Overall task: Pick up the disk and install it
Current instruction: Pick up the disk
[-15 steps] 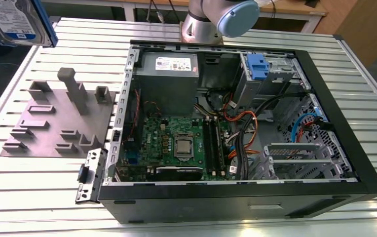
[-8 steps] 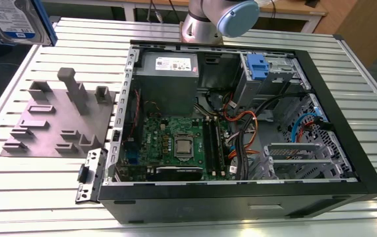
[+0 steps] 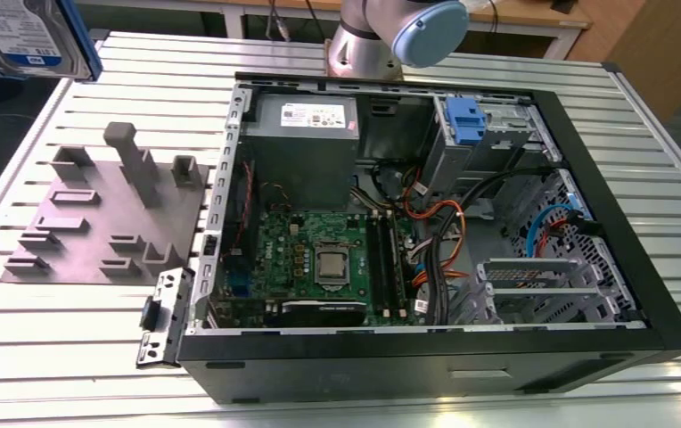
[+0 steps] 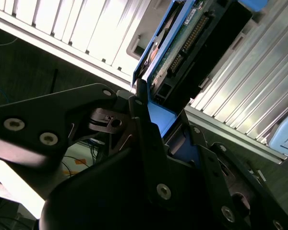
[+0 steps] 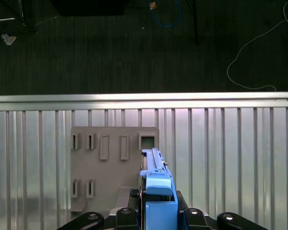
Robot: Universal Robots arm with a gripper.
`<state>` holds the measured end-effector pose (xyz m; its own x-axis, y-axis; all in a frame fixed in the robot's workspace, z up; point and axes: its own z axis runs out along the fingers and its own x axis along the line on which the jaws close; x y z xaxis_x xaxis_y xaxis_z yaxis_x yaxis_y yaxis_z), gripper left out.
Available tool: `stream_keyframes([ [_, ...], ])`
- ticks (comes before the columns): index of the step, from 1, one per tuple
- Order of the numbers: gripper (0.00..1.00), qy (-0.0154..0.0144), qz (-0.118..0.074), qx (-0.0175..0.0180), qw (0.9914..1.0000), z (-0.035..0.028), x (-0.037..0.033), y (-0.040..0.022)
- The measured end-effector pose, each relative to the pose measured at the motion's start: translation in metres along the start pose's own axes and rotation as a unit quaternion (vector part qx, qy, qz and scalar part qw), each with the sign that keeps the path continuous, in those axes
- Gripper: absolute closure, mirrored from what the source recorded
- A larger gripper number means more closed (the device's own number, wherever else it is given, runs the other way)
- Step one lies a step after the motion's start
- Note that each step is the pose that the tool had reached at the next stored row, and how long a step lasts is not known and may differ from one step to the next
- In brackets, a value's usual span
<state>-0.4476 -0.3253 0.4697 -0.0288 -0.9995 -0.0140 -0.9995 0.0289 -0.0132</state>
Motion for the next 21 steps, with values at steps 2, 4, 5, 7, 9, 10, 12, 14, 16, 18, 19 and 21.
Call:
stream_keyframes([
  [2, 0.64, 0.0000, 0.000, 0.0000, 1.00000, -0.0013, 0.0000, 0.0000],
  [4, 0.64, 0.0000, 0.000, 0.0000, 1.00000, -0.0027, 0.0000, 0.0000],
  [5, 0.64, 0.0000, 0.000, 0.0000, 1.00000, -0.0036, 0.0000, -0.0001],
  [7, 0.64, 0.0000, 0.000, 0.0000, 1.00000, -0.0045, -0.0001, 0.0000],
  [9, 0.64, 0.0000, 0.000, 0.0001, 1.00000, -0.0047, -0.0001, -0.0001],
  [10, 0.64, 0.0000, 0.000, 0.0000, 1.00000, -0.0048, 0.0000, -0.0001],
  [12, 0.64, 0.0001, 0.000, -0.0001, 1.00000, -0.0049, 0.0009, -0.0001],
  [14, 0.64, 0.0000, 0.000, -0.0001, 1.00000, -0.0049, 0.0018, -0.0001],
  [16, 0.64, 0.0000, 0.000, 0.0000, 1.00000, -0.0049, 0.0028, -0.0002],
  [18, 0.64, 0.0001, 0.000, 0.0000, 1.00000, -0.0049, 0.0030, -0.0002],
  [19, 0.64, 0.0000, 0.000, -0.0001, 1.00000, -0.0049, 0.0030, -0.0002],
  [21, 0.64, 0.0001, 0.000, 0.0000, 1.00000, -0.0049, 0.0031, -0.0002],
])
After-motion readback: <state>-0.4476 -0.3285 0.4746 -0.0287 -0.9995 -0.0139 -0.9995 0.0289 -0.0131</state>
